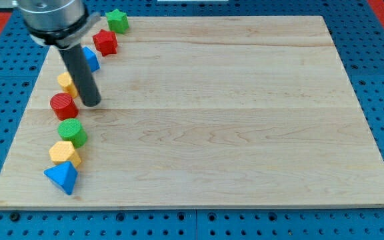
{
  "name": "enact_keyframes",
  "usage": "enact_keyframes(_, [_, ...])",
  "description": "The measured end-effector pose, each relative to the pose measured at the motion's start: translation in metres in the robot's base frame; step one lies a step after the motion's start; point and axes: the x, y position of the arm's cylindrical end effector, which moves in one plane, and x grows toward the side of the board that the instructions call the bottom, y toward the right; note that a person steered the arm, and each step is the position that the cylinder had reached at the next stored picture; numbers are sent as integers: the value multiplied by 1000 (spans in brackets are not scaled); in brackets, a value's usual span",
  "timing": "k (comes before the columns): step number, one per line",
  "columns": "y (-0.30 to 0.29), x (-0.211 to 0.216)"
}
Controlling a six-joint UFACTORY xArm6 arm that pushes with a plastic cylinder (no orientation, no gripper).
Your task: Move your arm to the center left
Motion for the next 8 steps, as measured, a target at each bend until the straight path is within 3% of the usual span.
enact_keyframes(3, [99,-1])
enact_keyframes(5, [130,-3])
enact_keyframes(8, [84,-18])
